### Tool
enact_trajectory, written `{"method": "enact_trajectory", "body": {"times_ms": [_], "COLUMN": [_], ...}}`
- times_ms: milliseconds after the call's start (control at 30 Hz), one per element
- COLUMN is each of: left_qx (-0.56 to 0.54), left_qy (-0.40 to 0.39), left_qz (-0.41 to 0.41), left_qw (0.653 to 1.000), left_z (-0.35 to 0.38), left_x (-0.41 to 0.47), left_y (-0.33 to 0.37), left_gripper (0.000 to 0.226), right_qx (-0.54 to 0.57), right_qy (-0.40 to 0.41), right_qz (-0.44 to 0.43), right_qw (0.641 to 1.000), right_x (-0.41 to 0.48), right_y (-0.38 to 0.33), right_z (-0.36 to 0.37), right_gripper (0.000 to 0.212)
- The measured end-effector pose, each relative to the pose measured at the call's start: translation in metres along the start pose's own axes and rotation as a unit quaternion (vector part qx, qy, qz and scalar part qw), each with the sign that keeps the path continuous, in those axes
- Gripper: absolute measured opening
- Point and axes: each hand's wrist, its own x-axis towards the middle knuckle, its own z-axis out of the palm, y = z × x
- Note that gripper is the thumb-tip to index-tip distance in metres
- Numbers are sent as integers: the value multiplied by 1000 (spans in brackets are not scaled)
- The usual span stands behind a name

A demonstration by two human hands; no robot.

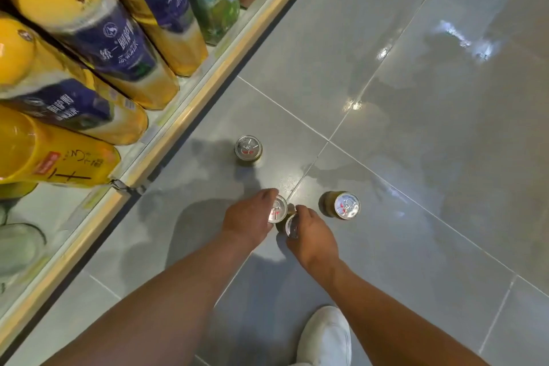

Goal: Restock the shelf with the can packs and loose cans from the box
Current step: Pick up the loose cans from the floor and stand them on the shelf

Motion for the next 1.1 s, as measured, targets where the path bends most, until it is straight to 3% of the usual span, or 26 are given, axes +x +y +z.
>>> {"method": "enact_trajectory", "body": {"times_ms": [300, 600, 867, 1100], "left_qx": [-20, -8, -72, -158], "left_qy": [16, 31, 78, 165], "left_qz": [8, 18, 1, 21], "left_qw": [1000, 999, 994, 973], "left_z": [-55, -161, -268, -370], "left_x": [-41, -127, -237, -356], "left_y": [3, 24, 47, 65], "left_gripper": [61, 63, 68, 67], "right_qx": [3, -16, -16, -9], "right_qy": [-12, -10, 14, 46], "right_qz": [11, -16, -50, -112], "right_qw": [1000, 1000, 999, 993], "right_x": [-34, -113, -216, -313], "right_y": [-27, -83, -150, -218], "right_z": [-42, -130, -231, -328], "right_gripper": [49, 68, 64, 59]}}
